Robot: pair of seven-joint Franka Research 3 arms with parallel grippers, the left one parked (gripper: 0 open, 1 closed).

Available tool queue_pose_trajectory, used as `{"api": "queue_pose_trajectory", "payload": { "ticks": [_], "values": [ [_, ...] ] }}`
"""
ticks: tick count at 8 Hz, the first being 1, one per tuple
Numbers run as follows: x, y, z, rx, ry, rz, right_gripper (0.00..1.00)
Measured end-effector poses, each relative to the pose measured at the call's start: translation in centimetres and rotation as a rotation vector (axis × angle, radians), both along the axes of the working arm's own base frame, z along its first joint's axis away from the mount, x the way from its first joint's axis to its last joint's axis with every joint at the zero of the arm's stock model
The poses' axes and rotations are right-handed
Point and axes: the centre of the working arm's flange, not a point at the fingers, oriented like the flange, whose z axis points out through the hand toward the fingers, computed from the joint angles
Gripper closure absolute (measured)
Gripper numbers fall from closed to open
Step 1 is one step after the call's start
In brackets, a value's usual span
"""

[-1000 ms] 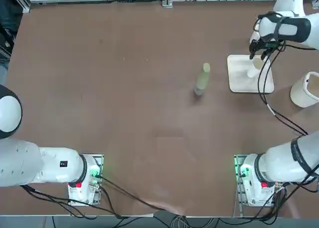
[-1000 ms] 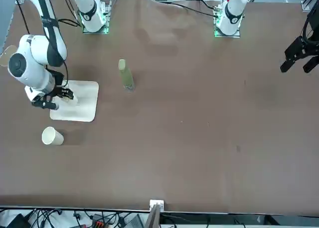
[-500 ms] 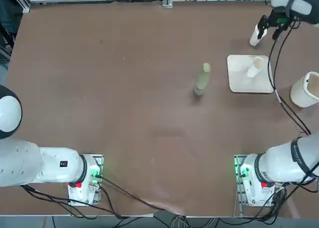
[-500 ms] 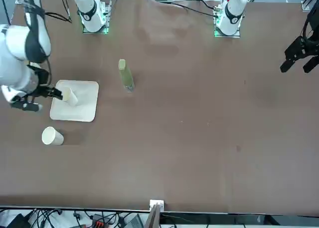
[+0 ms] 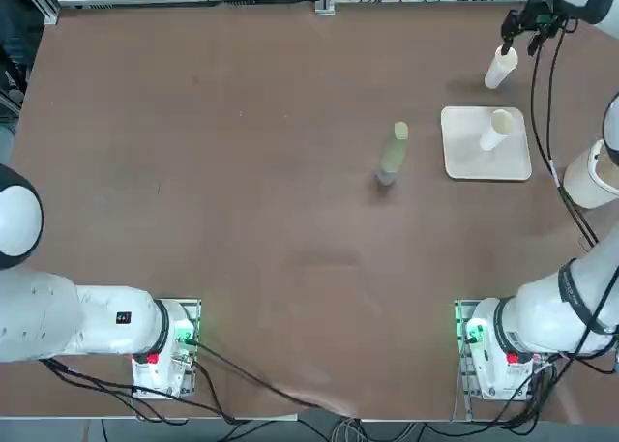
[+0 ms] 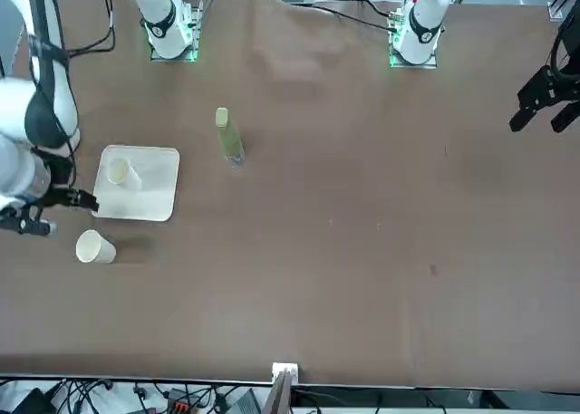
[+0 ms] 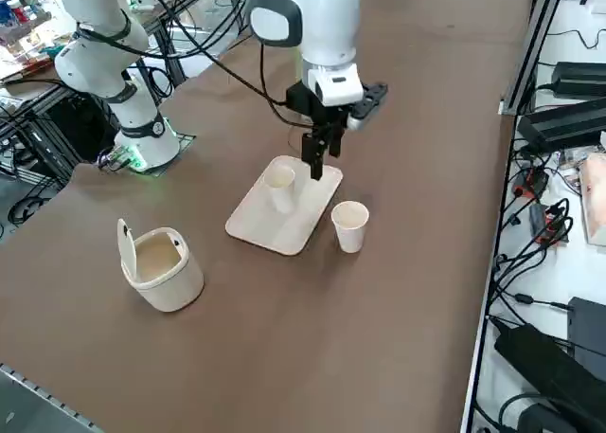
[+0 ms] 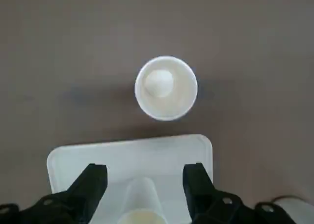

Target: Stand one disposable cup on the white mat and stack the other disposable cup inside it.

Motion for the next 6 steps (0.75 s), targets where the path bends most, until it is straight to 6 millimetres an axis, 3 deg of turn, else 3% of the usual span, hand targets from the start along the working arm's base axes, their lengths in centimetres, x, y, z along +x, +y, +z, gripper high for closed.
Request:
{"api": "queue_pose_trajectory", "payload": {
  "ticks": [4,6],
  "values": [
    [3.5,0.0,-5.6,-0.012,-0.088,0.029,0.11],
    [4.4,0.2,-7.1,-0.013,-0.089,0.037,0.12]
  ]
}}
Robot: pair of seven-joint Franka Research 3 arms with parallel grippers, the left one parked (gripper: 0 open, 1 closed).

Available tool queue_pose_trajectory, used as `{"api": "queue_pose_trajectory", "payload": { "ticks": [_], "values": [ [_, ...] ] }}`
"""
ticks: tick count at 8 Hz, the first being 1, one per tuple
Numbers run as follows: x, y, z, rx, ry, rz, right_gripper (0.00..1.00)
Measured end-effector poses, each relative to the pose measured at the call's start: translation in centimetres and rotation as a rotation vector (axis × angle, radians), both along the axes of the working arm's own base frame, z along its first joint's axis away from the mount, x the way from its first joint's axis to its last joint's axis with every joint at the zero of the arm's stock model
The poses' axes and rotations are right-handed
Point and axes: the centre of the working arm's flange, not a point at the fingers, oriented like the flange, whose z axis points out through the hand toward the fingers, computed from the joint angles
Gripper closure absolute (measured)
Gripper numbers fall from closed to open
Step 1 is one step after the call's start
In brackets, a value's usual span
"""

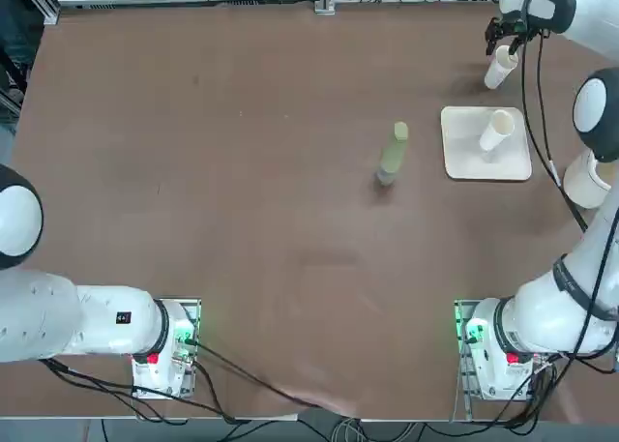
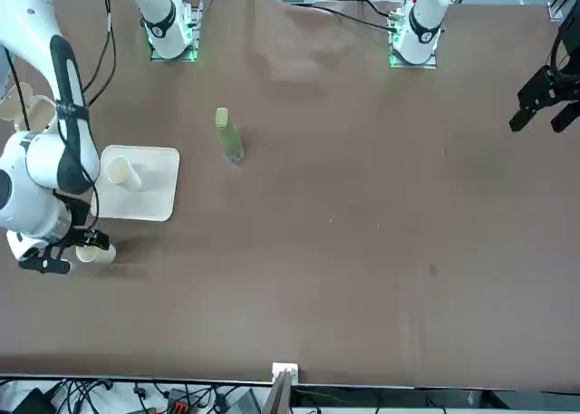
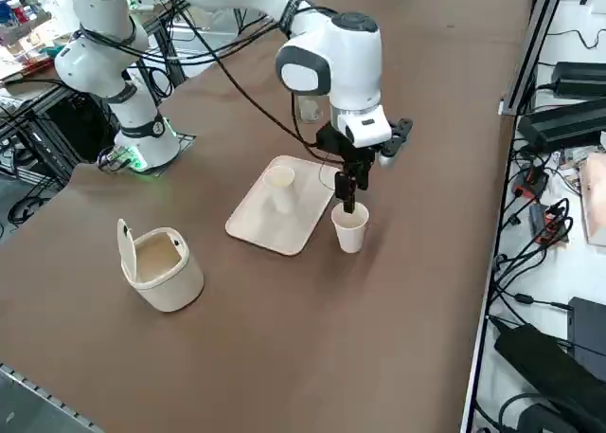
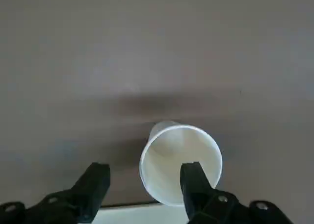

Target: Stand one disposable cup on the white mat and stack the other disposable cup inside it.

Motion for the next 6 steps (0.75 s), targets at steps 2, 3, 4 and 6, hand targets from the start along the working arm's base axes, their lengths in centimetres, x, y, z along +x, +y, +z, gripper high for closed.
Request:
{"api": "queue_pose_trajectory", "payload": {
  "ticks": [2,3,4,6],
  "values": [
    [0.1,0.0,-1.6,0.001,0.017,0.002,0.17],
    [0.2,0.0,-2.4,0.0,0.017,0.003,0.21],
    [0.3,0.1,-3.0,0.0,0.014,0.006,0.28],
    [0.3,0.0,-3.4,0.0,0.015,0.009,0.44]
  ]
}}
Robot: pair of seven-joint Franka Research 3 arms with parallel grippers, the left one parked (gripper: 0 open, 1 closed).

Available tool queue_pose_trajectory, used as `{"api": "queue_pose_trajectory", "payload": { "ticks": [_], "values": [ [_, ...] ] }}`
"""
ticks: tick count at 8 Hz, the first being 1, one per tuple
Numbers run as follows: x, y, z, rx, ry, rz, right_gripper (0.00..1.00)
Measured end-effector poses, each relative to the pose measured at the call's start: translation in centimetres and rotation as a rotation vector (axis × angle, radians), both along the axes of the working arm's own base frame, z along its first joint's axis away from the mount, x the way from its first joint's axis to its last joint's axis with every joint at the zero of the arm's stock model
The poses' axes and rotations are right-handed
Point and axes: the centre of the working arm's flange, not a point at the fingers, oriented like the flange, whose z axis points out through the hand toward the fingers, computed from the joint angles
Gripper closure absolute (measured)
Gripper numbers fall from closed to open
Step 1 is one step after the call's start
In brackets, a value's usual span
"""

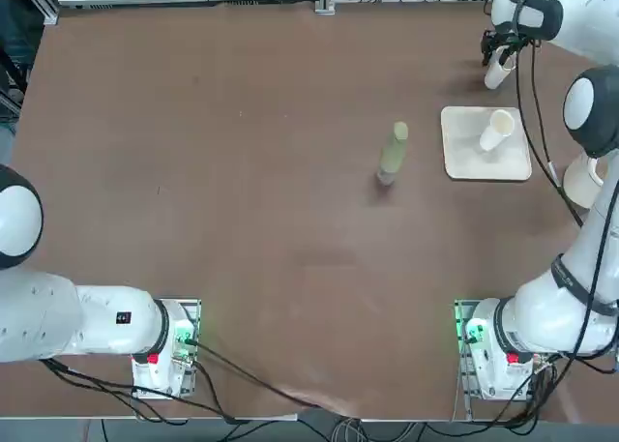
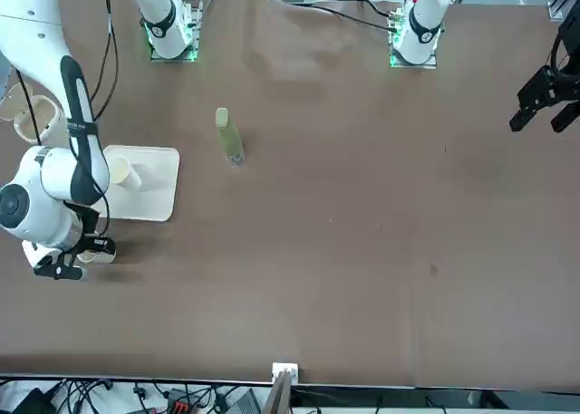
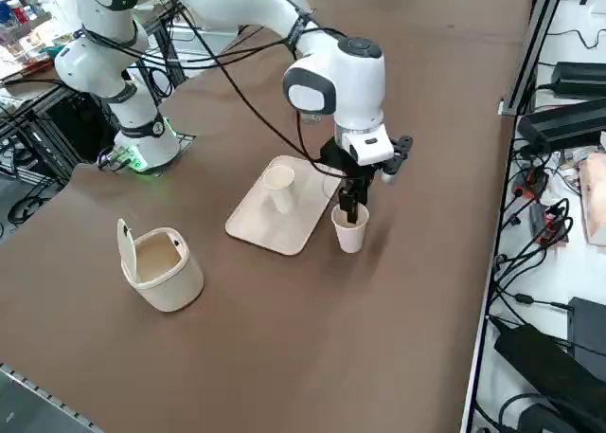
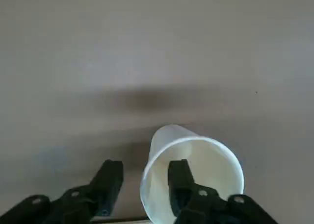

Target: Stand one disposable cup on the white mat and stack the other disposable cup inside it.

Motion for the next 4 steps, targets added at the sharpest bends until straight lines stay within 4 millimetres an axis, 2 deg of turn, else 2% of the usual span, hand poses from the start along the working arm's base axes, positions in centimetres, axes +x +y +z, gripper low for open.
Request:
{"api": "queue_pose_trajectory", "payload": {
  "ticks": [2,3,4],
  "values": [
    [0.3,-0.2,0.6,-0.002,-0.012,-0.002,0.88],
    [0.5,-0.2,1.1,-0.002,-0.019,-0.002,0.96],
    [0.6,-0.3,2.0,-0.003,-0.022,-0.004,0.98]
  ]
}}
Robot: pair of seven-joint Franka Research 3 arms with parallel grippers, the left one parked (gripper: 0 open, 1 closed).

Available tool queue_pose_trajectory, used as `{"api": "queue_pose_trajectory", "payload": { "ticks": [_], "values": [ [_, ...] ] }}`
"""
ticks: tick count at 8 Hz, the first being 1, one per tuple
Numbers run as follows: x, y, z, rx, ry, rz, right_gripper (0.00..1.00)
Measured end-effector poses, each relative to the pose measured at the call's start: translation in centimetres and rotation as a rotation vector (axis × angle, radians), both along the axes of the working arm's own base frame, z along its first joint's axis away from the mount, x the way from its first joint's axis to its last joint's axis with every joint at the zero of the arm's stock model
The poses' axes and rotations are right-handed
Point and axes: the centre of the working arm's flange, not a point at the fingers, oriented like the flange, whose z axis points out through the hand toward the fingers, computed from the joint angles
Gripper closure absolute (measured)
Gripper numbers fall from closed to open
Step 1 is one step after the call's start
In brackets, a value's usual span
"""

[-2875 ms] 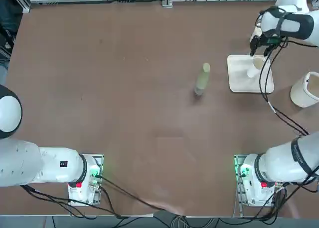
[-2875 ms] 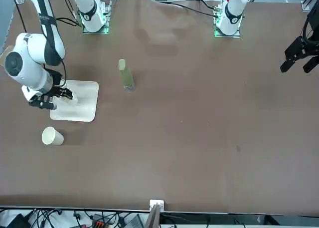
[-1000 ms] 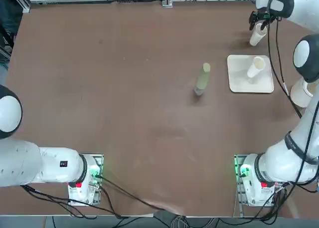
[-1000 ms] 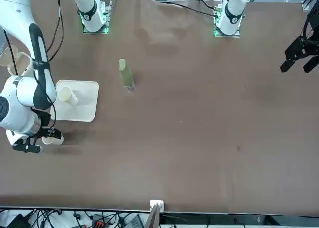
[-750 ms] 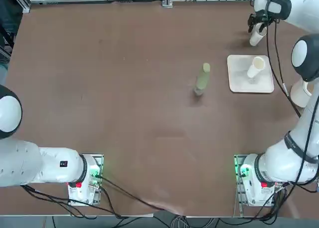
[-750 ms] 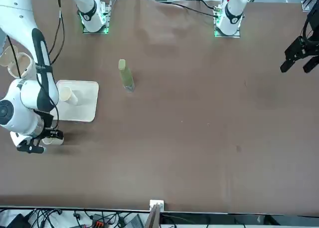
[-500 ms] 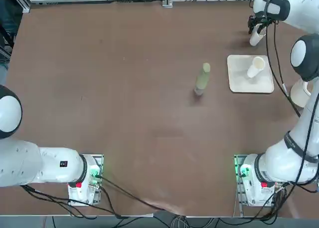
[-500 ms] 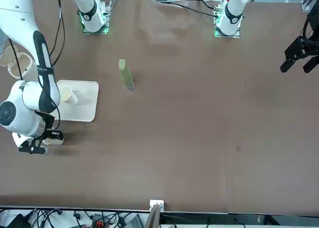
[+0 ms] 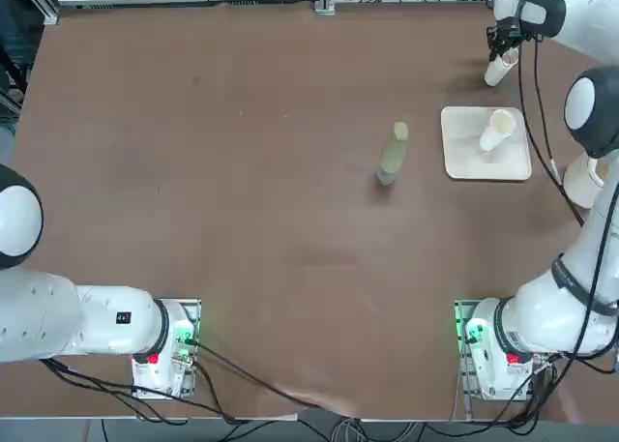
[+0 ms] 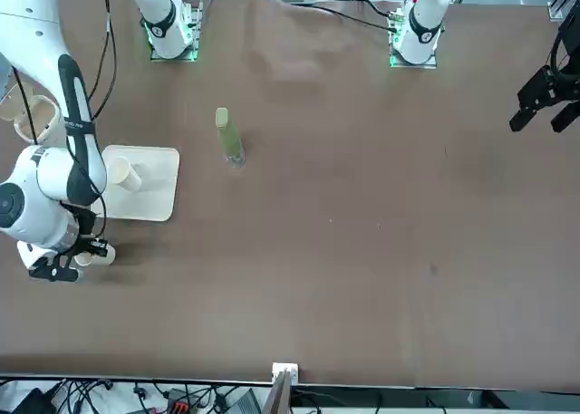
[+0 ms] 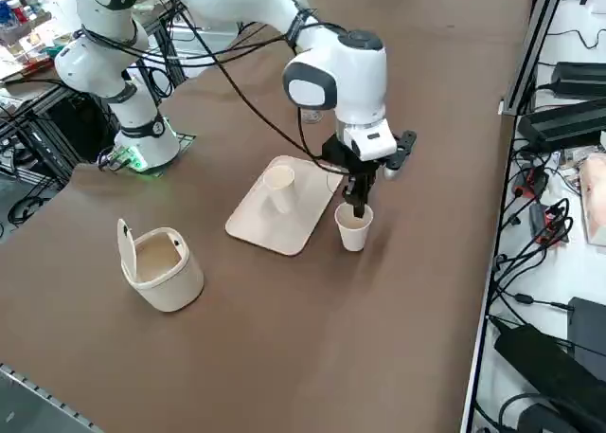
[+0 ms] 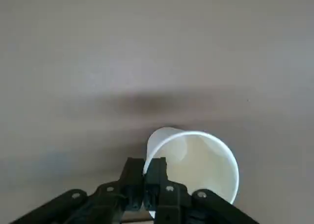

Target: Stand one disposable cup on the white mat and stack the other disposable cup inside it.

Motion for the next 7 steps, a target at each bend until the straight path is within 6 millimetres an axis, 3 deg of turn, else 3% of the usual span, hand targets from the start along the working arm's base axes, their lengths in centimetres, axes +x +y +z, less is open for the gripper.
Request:
{"api": "queue_pose_trajectory", "payload": {
  "ticks": [3,5,7],
  "values": [
    [-1.3,-0.8,5.9,0.003,0.055,-0.028,0.98],
    [-3.7,-1.4,10.8,0.013,0.125,-0.056,0.98],
    [-6.9,-1.4,13.8,0.023,0.147,-0.076,0.98]
  ]
}}
